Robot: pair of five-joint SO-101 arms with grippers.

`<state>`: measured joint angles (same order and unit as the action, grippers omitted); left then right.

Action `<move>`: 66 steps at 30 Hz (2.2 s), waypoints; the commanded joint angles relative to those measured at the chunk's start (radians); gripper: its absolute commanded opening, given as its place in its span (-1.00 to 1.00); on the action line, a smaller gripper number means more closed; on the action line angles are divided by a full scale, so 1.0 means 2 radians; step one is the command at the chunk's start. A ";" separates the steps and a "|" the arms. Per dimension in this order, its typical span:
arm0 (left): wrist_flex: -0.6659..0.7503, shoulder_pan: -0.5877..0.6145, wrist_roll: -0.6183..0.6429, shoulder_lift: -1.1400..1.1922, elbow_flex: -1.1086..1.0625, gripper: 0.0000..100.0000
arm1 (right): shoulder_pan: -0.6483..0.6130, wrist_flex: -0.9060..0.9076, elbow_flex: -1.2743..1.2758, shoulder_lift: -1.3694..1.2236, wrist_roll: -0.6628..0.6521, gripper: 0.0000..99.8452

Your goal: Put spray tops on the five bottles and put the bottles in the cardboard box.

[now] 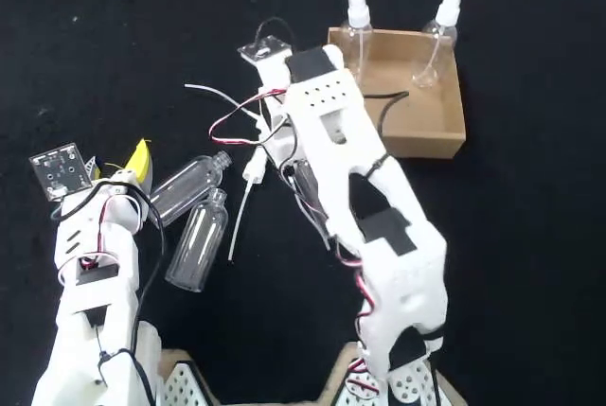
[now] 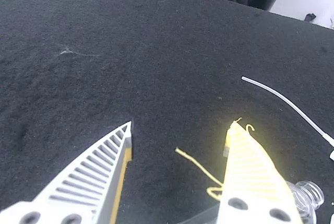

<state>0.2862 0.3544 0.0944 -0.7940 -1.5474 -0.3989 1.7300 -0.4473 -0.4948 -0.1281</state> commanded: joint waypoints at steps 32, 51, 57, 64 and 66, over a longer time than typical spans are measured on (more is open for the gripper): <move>0.013 -0.003 -0.005 -0.005 0.006 -0.44 | 0.013 -0.008 0.044 -0.057 -0.051 -0.54; 0.013 -0.003 -0.005 -0.005 0.007 -0.44 | 0.132 -0.101 0.418 0.239 -0.141 -0.53; 0.013 -0.003 -0.005 -0.005 0.007 -0.44 | 0.158 -0.101 0.435 0.254 -0.160 -0.52; 0.013 -0.003 -0.005 -0.005 0.006 -0.44 | 0.094 -0.023 0.386 0.247 -0.161 -0.30; 0.013 -0.003 -0.005 -0.005 0.006 -0.44 | 0.091 -0.007 0.363 0.241 -0.160 -0.30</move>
<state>0.2862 0.3544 0.0944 -0.7940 -1.5474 -0.1933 1.6579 0.3721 -0.0453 -0.4473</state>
